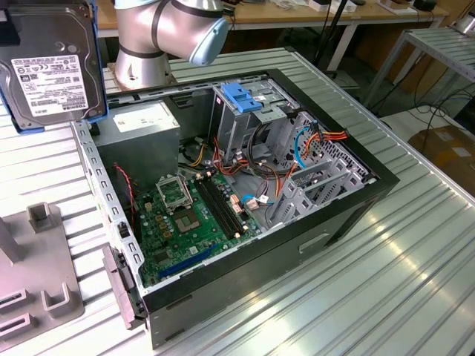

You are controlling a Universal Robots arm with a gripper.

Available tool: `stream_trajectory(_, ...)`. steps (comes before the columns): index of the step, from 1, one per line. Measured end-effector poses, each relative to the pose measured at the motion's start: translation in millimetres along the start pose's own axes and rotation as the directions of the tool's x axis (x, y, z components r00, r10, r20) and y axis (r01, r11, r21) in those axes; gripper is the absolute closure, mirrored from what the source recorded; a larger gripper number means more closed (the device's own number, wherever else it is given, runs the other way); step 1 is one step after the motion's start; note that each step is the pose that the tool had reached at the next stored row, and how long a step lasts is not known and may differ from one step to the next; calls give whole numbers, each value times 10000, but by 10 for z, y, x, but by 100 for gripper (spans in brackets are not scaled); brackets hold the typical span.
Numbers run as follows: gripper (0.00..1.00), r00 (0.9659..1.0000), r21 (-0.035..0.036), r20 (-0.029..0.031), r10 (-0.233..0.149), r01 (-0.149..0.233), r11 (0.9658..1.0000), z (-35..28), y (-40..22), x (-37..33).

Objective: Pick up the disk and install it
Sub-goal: 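Pick up the disk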

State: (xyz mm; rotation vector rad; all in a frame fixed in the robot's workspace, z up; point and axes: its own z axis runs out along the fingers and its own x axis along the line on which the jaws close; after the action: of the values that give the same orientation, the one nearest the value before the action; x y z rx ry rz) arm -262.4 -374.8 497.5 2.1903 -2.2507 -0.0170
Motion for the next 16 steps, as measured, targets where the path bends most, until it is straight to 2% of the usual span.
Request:
stream_trajectory(5,63,10000,0,0,0,0,10000,7,-111,-3)
stream_trajectory(7,63,10000,-1,0,0,0,10000,11,-180,-5)
stream_trajectory(16,63,10000,0,0,0,0,10000,30,-371,-10)
